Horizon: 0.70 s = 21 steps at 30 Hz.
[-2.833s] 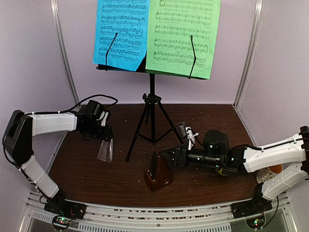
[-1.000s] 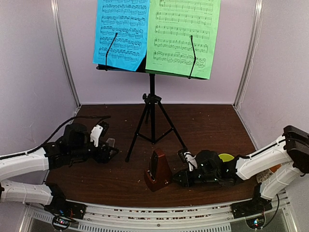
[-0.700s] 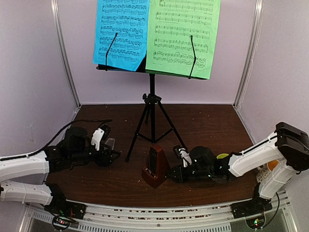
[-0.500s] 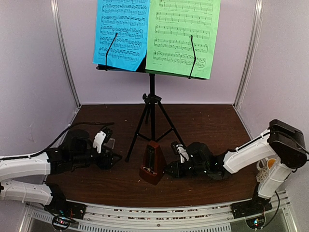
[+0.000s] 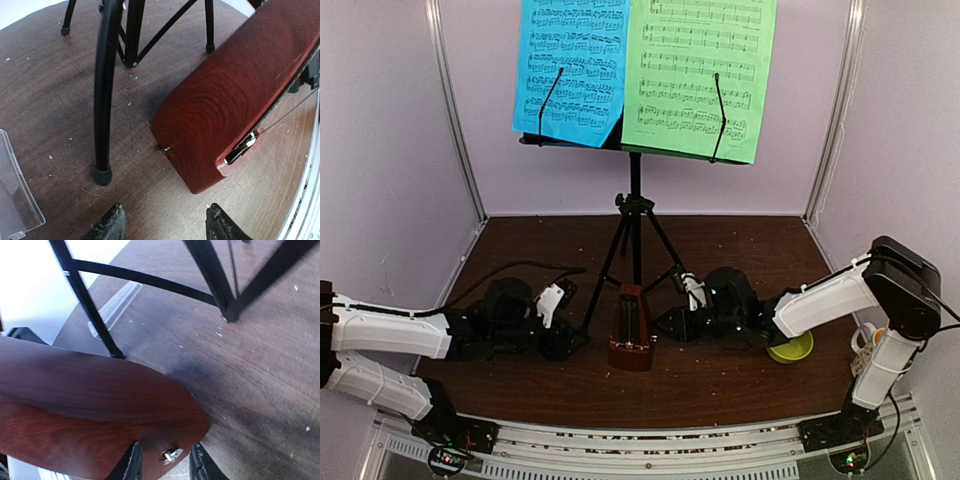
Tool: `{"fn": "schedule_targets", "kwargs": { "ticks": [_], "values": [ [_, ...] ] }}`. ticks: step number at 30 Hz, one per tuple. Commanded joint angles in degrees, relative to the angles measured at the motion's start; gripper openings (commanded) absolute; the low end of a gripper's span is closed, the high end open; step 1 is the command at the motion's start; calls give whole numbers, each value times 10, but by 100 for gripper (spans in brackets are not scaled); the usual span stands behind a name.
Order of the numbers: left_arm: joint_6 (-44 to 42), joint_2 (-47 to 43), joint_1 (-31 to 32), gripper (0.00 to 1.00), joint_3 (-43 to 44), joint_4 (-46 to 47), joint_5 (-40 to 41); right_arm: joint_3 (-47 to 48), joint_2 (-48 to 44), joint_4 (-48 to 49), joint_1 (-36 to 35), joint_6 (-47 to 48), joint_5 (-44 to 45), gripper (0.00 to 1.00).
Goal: Set up the instrument practice props
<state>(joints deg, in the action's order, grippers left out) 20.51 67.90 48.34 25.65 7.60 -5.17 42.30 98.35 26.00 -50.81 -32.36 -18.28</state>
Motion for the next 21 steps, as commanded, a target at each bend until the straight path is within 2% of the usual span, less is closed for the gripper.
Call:
{"fn": "schedule_targets", "kwargs": {
  "ticks": [1,6,8,10,12,15,21],
  "values": [
    [17,40,7,54,23,53,9,4,-23,12,1,16,-30,37],
    [26,93,26,49,38,87,5,-28,-68,15,1,8,-28,45],
    [27,117,38,48,48,96,4,-42,-94,16,0,7,-27,51],
    [31,140,46,47,56,105,5,-57,-115,18,0,3,-26,61],
    [43,159,53,45,58,131,0,-75,-135,24,-6,2,-22,80],
    [45,184,65,44,70,138,4,-94,-158,30,-19,1,-11,92],
    [48,198,78,43,82,148,5,-100,-164,28,-51,7,5,96]
  ]
}}
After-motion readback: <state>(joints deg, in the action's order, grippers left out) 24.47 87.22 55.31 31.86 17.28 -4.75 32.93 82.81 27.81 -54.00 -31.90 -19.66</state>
